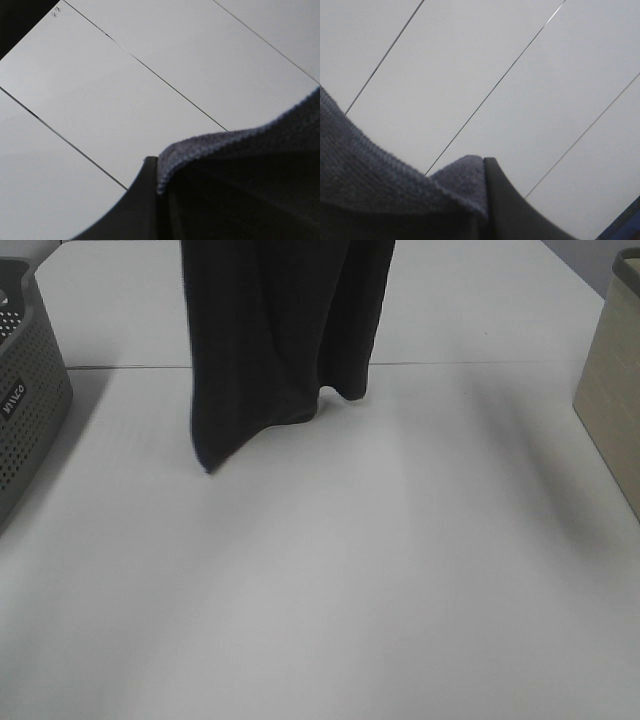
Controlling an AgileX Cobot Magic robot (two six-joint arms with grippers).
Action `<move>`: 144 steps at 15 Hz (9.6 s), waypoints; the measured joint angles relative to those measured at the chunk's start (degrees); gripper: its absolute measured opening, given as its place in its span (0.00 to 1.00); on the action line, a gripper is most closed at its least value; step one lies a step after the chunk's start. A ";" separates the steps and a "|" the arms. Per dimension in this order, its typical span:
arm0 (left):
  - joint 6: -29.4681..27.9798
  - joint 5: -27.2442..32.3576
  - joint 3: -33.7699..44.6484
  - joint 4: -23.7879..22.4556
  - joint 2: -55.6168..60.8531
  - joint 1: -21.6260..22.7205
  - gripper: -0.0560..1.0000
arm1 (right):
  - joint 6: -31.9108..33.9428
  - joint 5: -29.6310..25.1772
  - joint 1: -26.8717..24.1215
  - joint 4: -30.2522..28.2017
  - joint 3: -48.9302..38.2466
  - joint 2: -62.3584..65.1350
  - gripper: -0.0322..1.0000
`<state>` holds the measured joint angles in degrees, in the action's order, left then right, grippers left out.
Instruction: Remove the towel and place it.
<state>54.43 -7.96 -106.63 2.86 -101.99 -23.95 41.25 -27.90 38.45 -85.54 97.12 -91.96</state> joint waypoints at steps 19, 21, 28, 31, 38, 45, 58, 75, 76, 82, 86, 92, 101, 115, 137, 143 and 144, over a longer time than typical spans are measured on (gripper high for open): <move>-5.79 -22.23 -33.69 7.39 -34.32 6.36 0.05 | 4.70 35.47 -20.97 22.80 30.54 -28.93 0.04; -6.82 -16.62 -47.78 6.13 -41.20 7.22 0.05 | 4.87 37.99 -23.38 23.32 33.17 -30.19 0.04; -19.37 -9.05 -58.38 -0.57 -45.95 8.82 0.05 | 5.33 43.60 -24.52 26.70 34.32 -32.14 0.04; -24.98 -5.33 -58.38 -4.64 -45.95 8.82 0.05 | 5.39 43.20 -24.52 27.04 34.32 -32.26 0.04; -27.10 7.96 -58.38 -5.84 -45.95 8.77 0.05 | 5.44 40.28 -24.58 27.10 25.04 -32.26 0.04; -27.10 12.09 -58.38 -5.79 -46.41 7.85 0.05 | 5.39 32.54 -24.47 15.47 16.33 -32.26 0.04; -25.32 23.78 -57.81 -1.55 -48.59 6.19 0.05 | -57.47 0.00 -21.72 82.16 7.79 -31.28 0.04; -44.35 78.04 -56.21 4.35 -30.31 7.33 0.05 | -62.05 -39.48 -22.52 100.04 12.78 -9.00 0.04; -45.21 78.21 -53.57 4.70 -28.53 7.28 0.05 | -62.05 -39.99 -22.52 99.87 12.78 -8.54 0.04; -46.41 78.67 -27.62 5.21 -10.03 7.22 0.05 | -59.36 -40.39 -22.52 99.87 12.78 -4.41 0.04; -47.61 78.15 -11.86 7.16 3.04 6.82 0.05 | -54.83 -40.51 -22.23 101.70 12.09 0.92 0.04; -48.93 76.55 16.27 10.20 20.34 6.36 0.05 | -51.85 -40.85 -21.77 107.20 -6.82 14.21 0.04; -41.02 74.83 39.19 14.73 35.64 6.19 0.05 | -48.99 -40.45 -21.26 111.50 -27.90 27.90 0.04; -29.68 73.51 68.18 29.79 26.93 6.36 0.05 | -49.10 -35.18 -21.43 115.05 -61.82 23.20 0.04; -30.48 66.12 64.74 25.21 1.89 -8.82 0.18 | -54.95 -32.14 -22.52 107.09 -62.40 1.43 0.17; -35.81 66.35 64.63 24.29 1.78 -9.45 0.73 | -55.00 -31.91 -22.57 107.60 -62.40 1.43 0.62; -35.87 67.84 63.94 24.29 1.72 -9.45 0.75 | -55.00 -31.97 -22.57 107.77 -62.34 1.43 0.63</move>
<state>18.56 59.87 -42.69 27.16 -100.27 -33.40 -13.75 -59.87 15.87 22.23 34.78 -90.53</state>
